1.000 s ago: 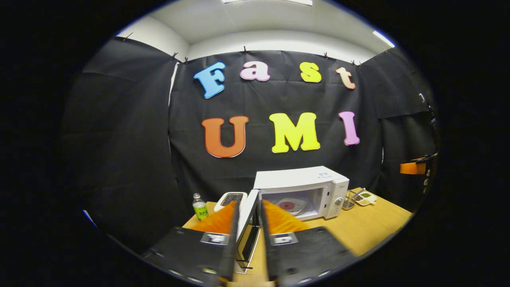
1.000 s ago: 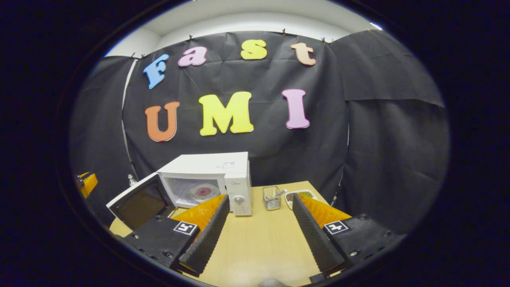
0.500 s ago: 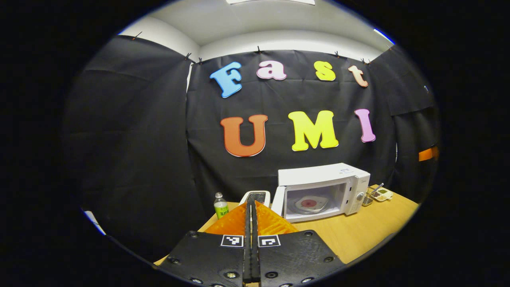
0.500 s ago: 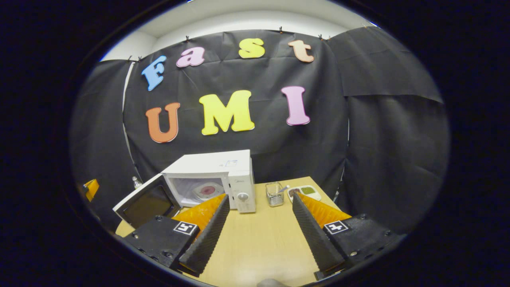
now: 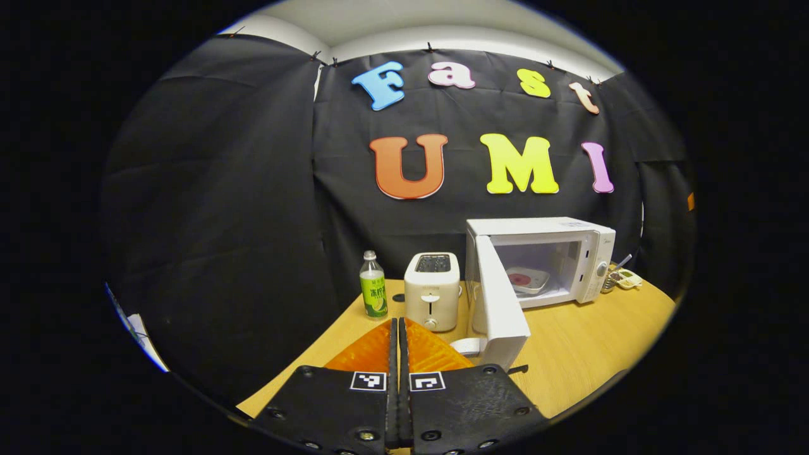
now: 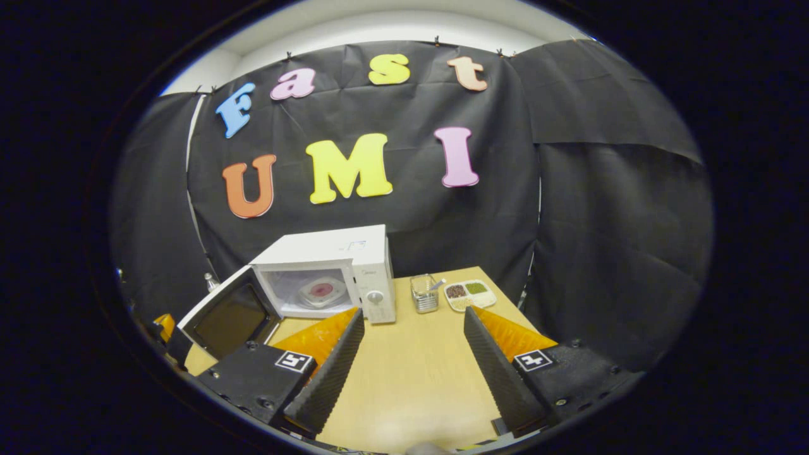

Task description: Open the microwave oven with the left hand, put the food in, and close the microwave oven.

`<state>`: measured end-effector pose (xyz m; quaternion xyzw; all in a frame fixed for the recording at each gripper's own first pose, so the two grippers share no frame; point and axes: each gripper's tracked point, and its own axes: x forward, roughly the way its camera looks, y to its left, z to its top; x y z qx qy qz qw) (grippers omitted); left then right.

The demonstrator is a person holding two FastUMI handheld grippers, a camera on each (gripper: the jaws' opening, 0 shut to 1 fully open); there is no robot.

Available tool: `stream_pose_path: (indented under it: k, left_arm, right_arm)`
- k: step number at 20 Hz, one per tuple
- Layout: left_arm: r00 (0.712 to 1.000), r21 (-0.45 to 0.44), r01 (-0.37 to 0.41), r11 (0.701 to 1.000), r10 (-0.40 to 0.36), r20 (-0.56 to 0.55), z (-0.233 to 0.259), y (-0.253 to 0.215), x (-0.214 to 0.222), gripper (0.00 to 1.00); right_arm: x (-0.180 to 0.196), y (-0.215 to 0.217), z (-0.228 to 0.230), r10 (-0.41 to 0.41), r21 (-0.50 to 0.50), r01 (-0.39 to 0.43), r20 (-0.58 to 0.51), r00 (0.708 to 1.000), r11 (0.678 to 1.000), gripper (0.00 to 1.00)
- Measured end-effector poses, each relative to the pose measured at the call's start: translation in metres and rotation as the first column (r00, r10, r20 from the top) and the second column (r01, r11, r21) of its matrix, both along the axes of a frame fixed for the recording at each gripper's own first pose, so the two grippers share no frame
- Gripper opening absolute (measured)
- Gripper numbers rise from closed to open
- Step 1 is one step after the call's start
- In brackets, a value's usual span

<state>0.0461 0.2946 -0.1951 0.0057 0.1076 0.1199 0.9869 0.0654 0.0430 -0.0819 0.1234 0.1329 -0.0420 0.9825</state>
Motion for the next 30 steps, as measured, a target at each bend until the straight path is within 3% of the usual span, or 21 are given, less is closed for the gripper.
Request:
stream_pose_path:
  k: [3, 4, 5, 6, 7, 8, 9, 12, 14, 15, 16, 17, 18, 19, 20, 21, 22, 24, 25, 29, 30]
  left_arm:
    - [0.999, -0.017, 0.009, 1.000, -0.009, -0.039, -0.023, 0.000, 0.009, 0.00]
    - [0.999, -0.030, 0.012, 0.999, -0.014, -0.053, -0.029, -0.003, 0.012, 0.00]
    - [0.998, -0.038, 0.021, 0.999, -0.023, -0.056, -0.031, -0.008, 0.013, 0.00]
    - [0.998, -0.027, 0.023, 0.999, -0.025, -0.058, -0.031, -0.010, 0.013, 0.00]
    - [0.998, -0.016, 0.035, 0.999, -0.035, -0.059, -0.032, -0.012, 0.016, 0.00]
    - [0.997, -0.019, 0.047, 0.999, -0.048, -0.053, -0.031, -0.017, 0.016, 0.00]
    - [0.997, -0.020, 0.061, 0.998, -0.062, -0.050, -0.030, -0.023, 0.015, 0.00]
    - [0.993, 0.010, 0.104, 0.995, -0.103, -0.050, -0.030, -0.043, 0.017, 0.00]
    - [0.988, 0.003, 0.148, 0.989, -0.148, -0.042, -0.028, -0.065, 0.019, 0.00]
    - [0.985, 0.008, 0.169, 0.986, -0.168, -0.043, -0.027, -0.076, 0.021, 0.00]
    - [0.981, 0.014, 0.188, 0.982, -0.187, -0.046, -0.026, -0.088, 0.023, 0.00]
    - [0.978, 0.022, 0.206, 0.978, -0.205, -0.040, -0.024, -0.100, 0.025, 0.00]
    - [0.973, 0.025, 0.230, 0.973, -0.229, -0.035, -0.020, -0.112, 0.027, 0.00]
    - [0.967, 0.029, 0.252, 0.967, -0.251, -0.033, -0.019, -0.125, 0.030, 0.00]
    - [0.962, 0.035, 0.272, 0.962, -0.271, -0.030, -0.016, -0.137, 0.032, 0.07]
    - [0.956, 0.043, 0.292, 0.955, -0.292, -0.025, -0.014, -0.149, 0.036, 0.00]
    - [0.951, 0.053, 0.309, 0.950, -0.308, -0.029, -0.013, -0.160, 0.039, 0.00]
    - [0.939, 0.052, 0.344, 0.938, -0.343, -0.027, -0.013, -0.184, 0.046, 0.00]
    - [0.933, 0.050, 0.361, 0.931, -0.360, -0.026, -0.013, -0.197, 0.049, 0.00]
    - [0.907, 0.050, 0.421, 0.906, -0.420, -0.017, -0.011, -0.241, 0.071, 0.00]
    - [0.901, 0.048, 0.433, 0.900, -0.433, -0.013, -0.010, -0.250, 0.077, 0.00]
  right_arm:
    - [-0.005, -0.002, -0.001, -0.015, 0.011, 0.015, -0.008, 1.000, 1.000, 1.00]
    - [-0.006, -0.005, 0.001, -0.021, 0.011, 0.021, -0.007, 1.000, 1.000, 0.92]
    - [-0.008, -0.004, 0.001, -0.023, 0.014, 0.023, -0.010, 1.000, 1.000, 1.00]
    - [-0.009, -0.004, 0.000, -0.023, 0.019, 0.023, -0.014, 1.000, 1.000, 0.92]
    - [-0.009, -0.004, -0.001, -0.019, 0.021, 0.020, -0.018, 1.000, 1.000, 1.00]
    - [-0.009, -0.004, -0.002, -0.018, 0.022, 0.018, -0.024, 1.000, 1.000, 0.92]
    - [-0.008, -0.003, -0.004, -0.015, 0.021, 0.015, -0.025, 1.000, 1.000, 1.00]
    - [-0.007, -0.005, -0.008, -0.010, 0.007, 0.010, -0.032, 0.999, 1.000, 1.00]
    - [-0.006, -0.006, -0.009, -0.007, 0.012, 0.008, -0.036, 0.999, 1.000, 1.00]
    - [-0.005, -0.005, -0.010, -0.004, 0.016, 0.005, -0.038, 0.999, 1.000, 0.92]
    - [-0.004, -0.005, -0.012, 0.000, 0.016, 0.000, -0.042, 0.999, 1.000, 1.00]
    - [-0.003, -0.005, -0.014, 0.006, 0.018, -0.005, -0.045, 0.999, 1.000, 0.92]
    - [-0.003, -0.005, -0.014, 0.014, 0.021, -0.013, -0.050, 0.999, 1.000, 1.00]
    - [-0.003, -0.006, -0.014, 0.018, 0.024, -0.017, -0.052, 0.998, 1.000, 0.92]
    - [-0.002, -0.009, -0.014, 0.020, 0.025, -0.019, -0.053, 0.998, 1.000, 0.92]
    - [0.000, -0.012, -0.012, 0.020, 0.025, -0.019, -0.049, 0.999, 0.999, 0.92]
    - [0.001, -0.017, -0.011, 0.017, 0.025, -0.016, -0.046, 0.999, 1.000, 1.00]
    - [0.004, -0.026, -0.009, 0.013, 0.024, -0.012, -0.040, 0.999, 1.000, 1.00]
    - [0.005, -0.030, -0.009, 0.012, 0.020, -0.011, -0.039, 0.999, 1.000, 0.92]
    - [0.006, -0.050, -0.012, -0.001, -0.002, 0.001, -0.050, 0.999, 1.000, 0.92]
    - [0.006, -0.056, -0.012, -0.006, -0.007, 0.006, -0.053, 0.999, 1.000, 1.00]
